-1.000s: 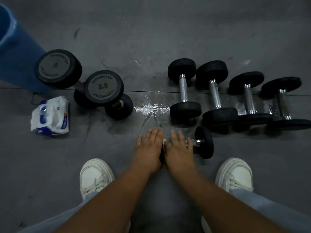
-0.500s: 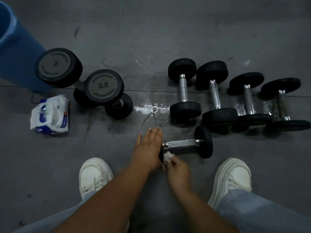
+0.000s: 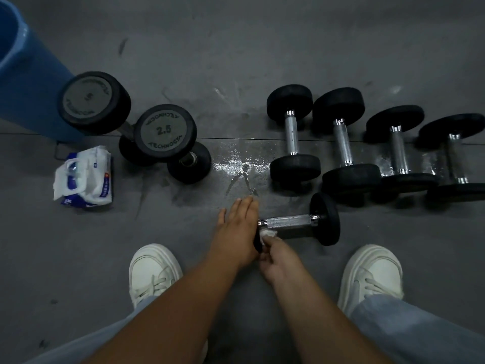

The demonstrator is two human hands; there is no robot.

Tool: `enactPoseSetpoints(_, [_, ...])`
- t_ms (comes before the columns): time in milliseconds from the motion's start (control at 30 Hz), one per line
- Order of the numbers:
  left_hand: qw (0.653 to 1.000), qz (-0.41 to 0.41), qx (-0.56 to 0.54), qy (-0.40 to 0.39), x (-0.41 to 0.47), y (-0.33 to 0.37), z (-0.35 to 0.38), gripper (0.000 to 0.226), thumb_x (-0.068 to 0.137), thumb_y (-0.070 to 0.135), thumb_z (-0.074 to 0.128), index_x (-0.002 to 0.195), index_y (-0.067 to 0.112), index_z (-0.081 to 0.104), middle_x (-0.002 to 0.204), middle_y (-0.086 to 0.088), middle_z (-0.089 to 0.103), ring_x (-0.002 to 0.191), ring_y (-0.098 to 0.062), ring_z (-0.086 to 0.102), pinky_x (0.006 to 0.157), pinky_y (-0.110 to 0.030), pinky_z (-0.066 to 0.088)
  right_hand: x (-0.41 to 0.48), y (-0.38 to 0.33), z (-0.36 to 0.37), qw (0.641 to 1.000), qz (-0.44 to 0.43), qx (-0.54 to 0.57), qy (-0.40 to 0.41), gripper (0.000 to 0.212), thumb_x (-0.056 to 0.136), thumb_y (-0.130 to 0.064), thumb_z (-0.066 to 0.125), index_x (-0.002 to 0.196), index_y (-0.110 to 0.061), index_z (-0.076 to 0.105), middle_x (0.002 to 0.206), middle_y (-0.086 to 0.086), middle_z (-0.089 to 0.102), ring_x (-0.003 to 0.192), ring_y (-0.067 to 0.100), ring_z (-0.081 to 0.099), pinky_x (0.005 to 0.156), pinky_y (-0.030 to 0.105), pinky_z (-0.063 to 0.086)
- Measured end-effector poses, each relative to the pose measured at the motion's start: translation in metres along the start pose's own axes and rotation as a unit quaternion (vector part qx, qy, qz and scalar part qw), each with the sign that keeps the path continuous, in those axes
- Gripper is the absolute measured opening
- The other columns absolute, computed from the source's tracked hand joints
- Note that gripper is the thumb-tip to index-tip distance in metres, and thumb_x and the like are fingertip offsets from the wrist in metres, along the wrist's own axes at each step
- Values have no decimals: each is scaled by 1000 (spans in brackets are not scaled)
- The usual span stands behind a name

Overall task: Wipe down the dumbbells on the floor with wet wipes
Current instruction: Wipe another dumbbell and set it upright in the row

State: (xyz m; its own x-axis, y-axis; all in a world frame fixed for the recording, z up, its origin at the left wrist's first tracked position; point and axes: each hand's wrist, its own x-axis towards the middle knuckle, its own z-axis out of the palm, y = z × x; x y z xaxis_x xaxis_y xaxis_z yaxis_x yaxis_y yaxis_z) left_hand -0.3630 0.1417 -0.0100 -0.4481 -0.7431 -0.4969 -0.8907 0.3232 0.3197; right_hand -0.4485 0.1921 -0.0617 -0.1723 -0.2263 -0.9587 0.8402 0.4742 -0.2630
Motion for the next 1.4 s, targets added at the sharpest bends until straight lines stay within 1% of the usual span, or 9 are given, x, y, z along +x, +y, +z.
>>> enactPoseSetpoints(167, [1000,-3,-5,-10,1,1,-3,110,76,43,72,156,20,0,164,4,-1,152,-17,-2,122,-46,2,-10,-7,3,999,-6,-37,-20,14,94,-20,60,81,-14,62,51,-5,60,38,4,49,37,15,29])
enactPoseSetpoints(300, [1000,-4,-13,11,-1,1,1,89,90,33,59,156,22,0,164,6,-4,152,-15,-2,121,-45,2,-4,-10,29,1000,-1,-4,3,37,86,-38,69,102,-5,69,95,14,73,78,24,72,58,28,55])
enactPoseSetpoints(400, [1000,-1,-21,7,0,1,1,84,92,30,55,156,22,2,164,5,-3,152,-16,-1,121,-45,2,-12,-10,30,1000,-6,-11,-11,36,87,-36,69,102,-4,69,96,14,73,80,25,72,56,27,55])
enactPoseSetpoints(533, [1000,-2,-17,13,-1,0,4,85,92,33,55,156,21,1,164,5,-2,152,-16,0,122,-45,3,-18,2,13,999,-41,-25,-24,27,92,-28,63,104,-4,69,100,15,73,93,27,70,79,36,57])
enactPoseSetpoints(700, [999,-2,-24,26,1,1,2,78,93,30,52,156,22,7,164,4,3,152,-15,2,122,-46,5,-10,-2,32,999,-7,22,-29,42,87,-39,66,109,-3,68,106,17,71,92,27,71,76,35,56])
enactPoseSetpoints(867, [1000,-3,-26,17,-1,2,1,83,92,33,55,156,21,4,164,4,0,152,-16,1,122,-46,4,-20,6,13,999,-49,-21,7,28,91,-25,65,103,0,69,97,18,72,89,29,70,76,35,57])
enactPoseSetpoints(1133, [1000,0,-14,1,3,0,-3,105,78,44,71,156,22,3,164,4,1,152,-17,0,122,-46,4,-32,7,-11,989,-91,-111,41,10,93,-15,61,87,-8,63,66,4,57,45,8,50,41,17,39])
enactPoseSetpoints(1267, [1000,0,-10,-3,0,0,-2,109,77,47,73,156,22,2,164,4,-1,152,-17,-2,122,-46,1,-28,0,-5,998,-14,31,44,23,95,1,52,74,-9,52,54,5,55,31,3,49,34,13,38])
enactPoseSetpoints(1400, [1000,-4,-11,0,2,1,-2,102,80,41,69,156,22,3,164,3,1,152,-17,-1,122,-46,2,-41,-8,6,997,5,72,7,25,98,1,43,81,-12,56,48,-1,63,46,7,60,39,13,44])
